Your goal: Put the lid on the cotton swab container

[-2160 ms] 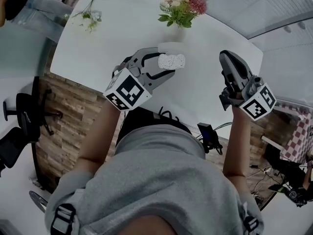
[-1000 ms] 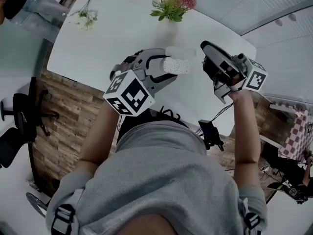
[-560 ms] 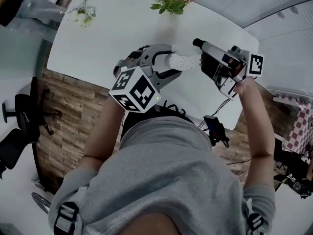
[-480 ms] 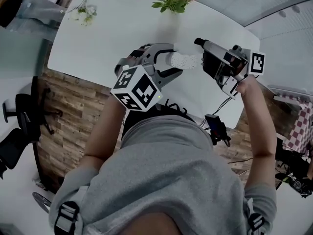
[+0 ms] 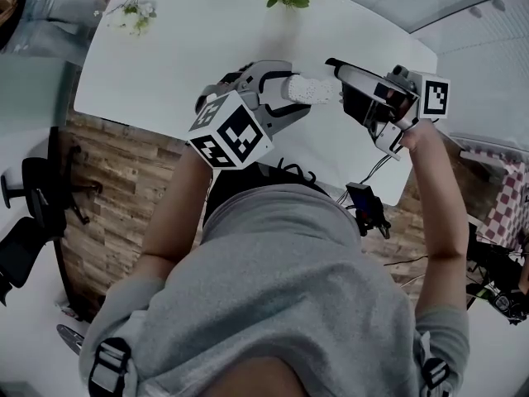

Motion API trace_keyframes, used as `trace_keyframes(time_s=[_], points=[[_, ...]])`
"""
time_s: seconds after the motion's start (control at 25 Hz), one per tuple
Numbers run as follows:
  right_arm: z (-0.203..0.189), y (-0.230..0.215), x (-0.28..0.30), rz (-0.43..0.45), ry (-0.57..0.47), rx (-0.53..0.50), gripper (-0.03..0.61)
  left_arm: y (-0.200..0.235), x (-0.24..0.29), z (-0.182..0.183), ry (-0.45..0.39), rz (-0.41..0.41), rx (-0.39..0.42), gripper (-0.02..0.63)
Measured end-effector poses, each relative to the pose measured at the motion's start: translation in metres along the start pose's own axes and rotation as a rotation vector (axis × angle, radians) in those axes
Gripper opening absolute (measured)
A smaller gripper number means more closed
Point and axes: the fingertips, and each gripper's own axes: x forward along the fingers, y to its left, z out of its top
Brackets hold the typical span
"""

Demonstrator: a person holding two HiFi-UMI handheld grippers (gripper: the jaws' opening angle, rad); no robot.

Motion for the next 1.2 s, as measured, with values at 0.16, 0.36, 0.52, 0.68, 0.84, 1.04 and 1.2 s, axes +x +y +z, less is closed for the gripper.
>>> trace_keyframes(time_s=[0.16,0.36,0.52,0.68,0.84,1.04,1.2], points=[[-0.003,0.001,0.001,-0.017,0.017,-0.058,0.192,0.003,-0.001,0.000,-0.005,0.001,-0.008,0.241],[-0.002,-0.002,-0.002,-0.084,0.040,-0.172,0.192,0.003,0.000,-0.001,0.002,-0.010,-0.006,0.239],[0.000,0.005,-0.002,-0.118,0.073,-0.265,0.192,0.002,0.002,0.003,-0.011,-0.030,-0.009,0.239],[0.003,0.009,-0.003,-0.125,0.070,-0.283,0.192,0.003,0.002,0.006,-0.016,-0.032,-0.004,0.239],[0.015,0.016,-0.008,-0.108,0.004,-0.276,0.192,0.002,0.002,0.002,0.004,-0.039,0.008,0.239],[0.018,0.018,-0.008,-0.091,-0.009,-0.272,0.170,0.003,0.004,-0.001,0.002,-0.050,0.004,0.239],[0.012,0.023,-0.006,-0.096,-0.005,-0.281,0.111,0.001,0.003,0.002,-0.014,-0.059,-0.002,0.239]])
